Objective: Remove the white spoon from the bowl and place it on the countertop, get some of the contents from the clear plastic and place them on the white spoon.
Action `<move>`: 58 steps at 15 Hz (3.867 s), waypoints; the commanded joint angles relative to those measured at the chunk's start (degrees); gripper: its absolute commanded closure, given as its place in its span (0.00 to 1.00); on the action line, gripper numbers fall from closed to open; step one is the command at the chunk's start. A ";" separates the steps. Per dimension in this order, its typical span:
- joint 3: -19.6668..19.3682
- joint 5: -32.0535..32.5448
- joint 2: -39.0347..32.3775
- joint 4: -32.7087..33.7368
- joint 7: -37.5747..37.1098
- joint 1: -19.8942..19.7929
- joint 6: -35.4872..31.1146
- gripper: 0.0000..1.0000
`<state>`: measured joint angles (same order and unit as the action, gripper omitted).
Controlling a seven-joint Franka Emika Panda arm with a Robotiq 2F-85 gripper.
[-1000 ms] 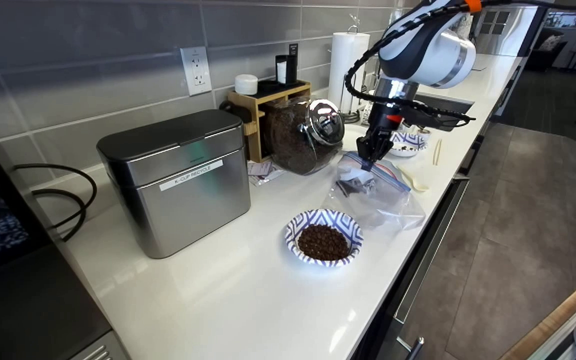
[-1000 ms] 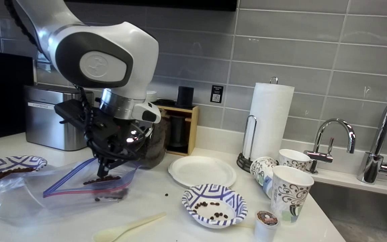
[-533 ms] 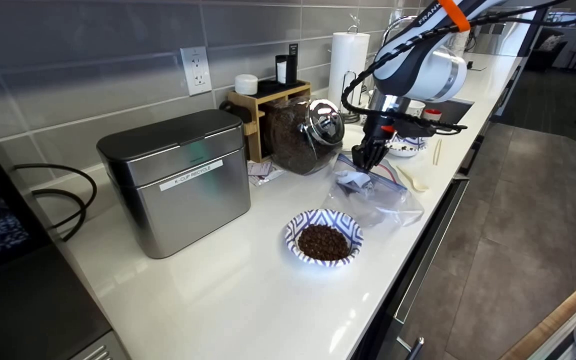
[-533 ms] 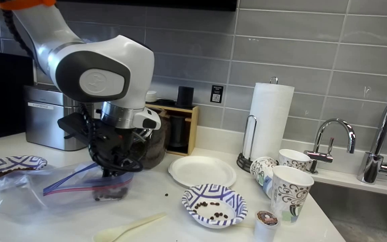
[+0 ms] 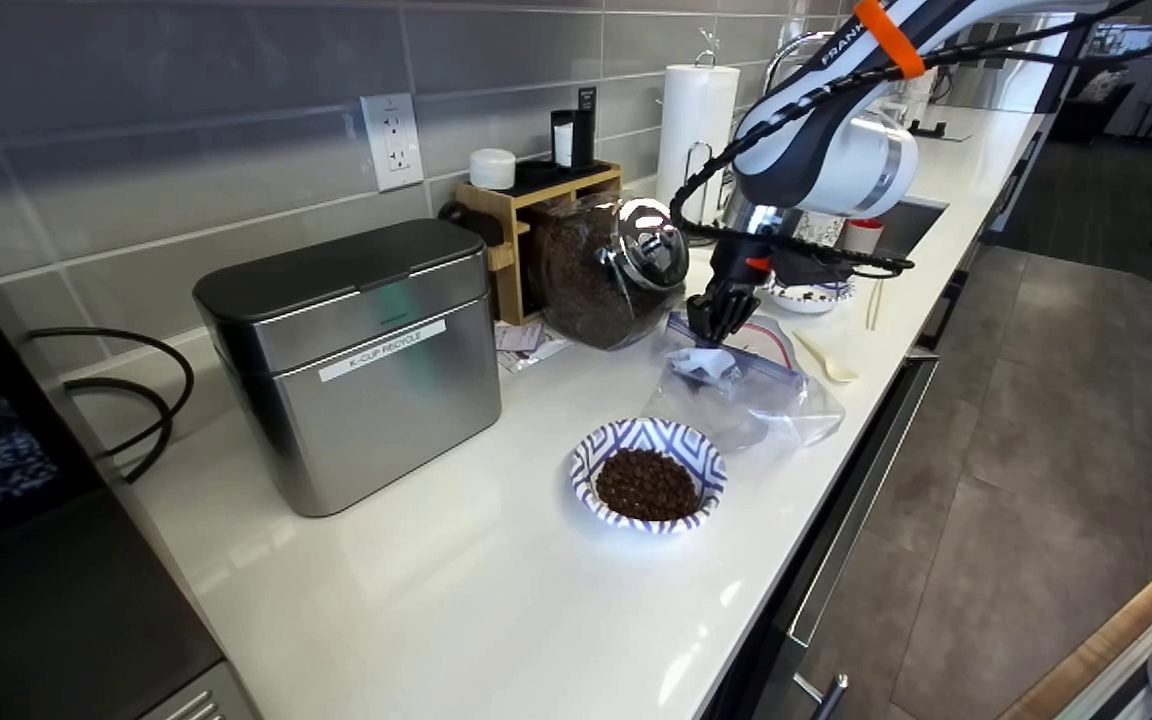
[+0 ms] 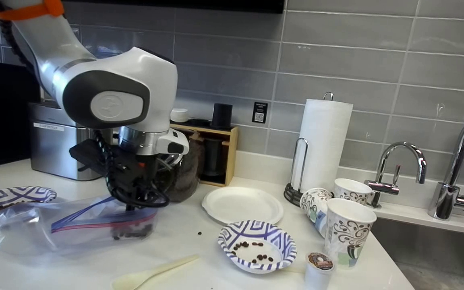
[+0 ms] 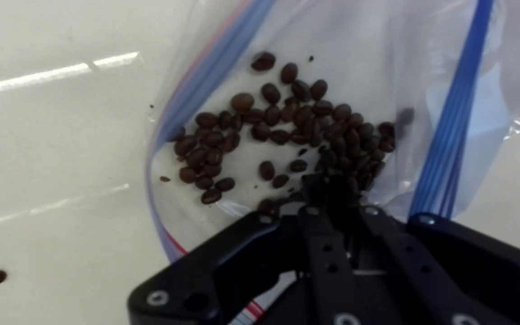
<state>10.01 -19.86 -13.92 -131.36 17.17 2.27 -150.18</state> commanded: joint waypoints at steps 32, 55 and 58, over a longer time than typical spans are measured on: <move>0.21 8.29 -3.79 1.88 -3.14 1.56 -0.84 0.95; -5.04 -2.60 8.21 3.55 -7.59 -3.79 23.50 0.97; -7.12 -2.20 10.69 3.38 -8.22 -4.15 29.25 0.97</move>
<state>4.49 -21.92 -6.07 -127.42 10.47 -1.60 -126.14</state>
